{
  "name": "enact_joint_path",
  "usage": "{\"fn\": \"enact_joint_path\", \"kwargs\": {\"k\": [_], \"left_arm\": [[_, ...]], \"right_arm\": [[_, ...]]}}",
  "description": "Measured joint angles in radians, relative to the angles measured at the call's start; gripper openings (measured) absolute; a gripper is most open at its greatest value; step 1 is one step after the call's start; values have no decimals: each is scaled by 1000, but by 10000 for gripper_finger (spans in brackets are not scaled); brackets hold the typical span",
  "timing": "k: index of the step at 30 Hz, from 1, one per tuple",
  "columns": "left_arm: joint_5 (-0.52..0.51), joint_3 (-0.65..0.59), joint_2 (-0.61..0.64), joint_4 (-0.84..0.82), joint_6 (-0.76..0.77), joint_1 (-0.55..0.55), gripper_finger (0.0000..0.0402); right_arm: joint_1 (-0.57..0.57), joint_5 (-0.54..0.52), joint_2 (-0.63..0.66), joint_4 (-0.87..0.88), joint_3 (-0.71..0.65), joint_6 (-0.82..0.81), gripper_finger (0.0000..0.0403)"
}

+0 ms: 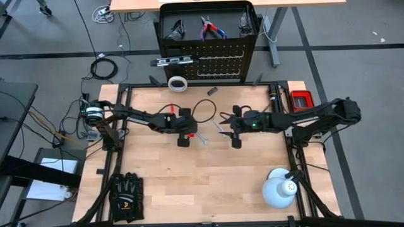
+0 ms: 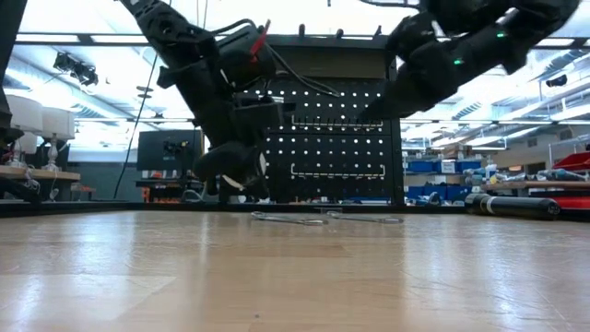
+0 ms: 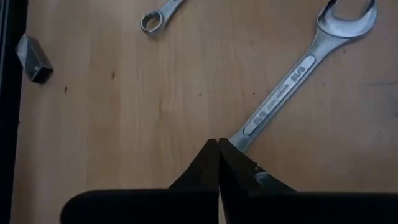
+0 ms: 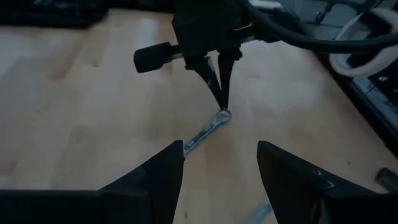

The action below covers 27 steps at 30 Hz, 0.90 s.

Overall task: Hang tools onto peg board
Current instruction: Hang the left silver wrench on the peg board

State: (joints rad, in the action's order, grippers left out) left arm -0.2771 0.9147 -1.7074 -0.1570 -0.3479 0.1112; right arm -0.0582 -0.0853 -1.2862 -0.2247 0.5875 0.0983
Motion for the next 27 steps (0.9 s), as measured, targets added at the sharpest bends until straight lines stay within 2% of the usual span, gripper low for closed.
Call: {"fn": "enact_joint_path", "kwargs": {"k": [5, 15, 20, 27], "left_arm": [[0, -23, -2, 43, -18, 2, 0], [28, -32, -2, 40, -35, 32, 0], [55, -55, -3, 45, -22, 45, 0], [67, -105, -3, 133, 12, 46, 0]], "right_arm": [[0, 7, -138, -20, 64, -9, 212], [18, 8, -366, -245, 78, -61, 210], [27, 6, -416, -275, 78, -79, 210], [34, 1, -411, -302, 81, -79, 210]]}}
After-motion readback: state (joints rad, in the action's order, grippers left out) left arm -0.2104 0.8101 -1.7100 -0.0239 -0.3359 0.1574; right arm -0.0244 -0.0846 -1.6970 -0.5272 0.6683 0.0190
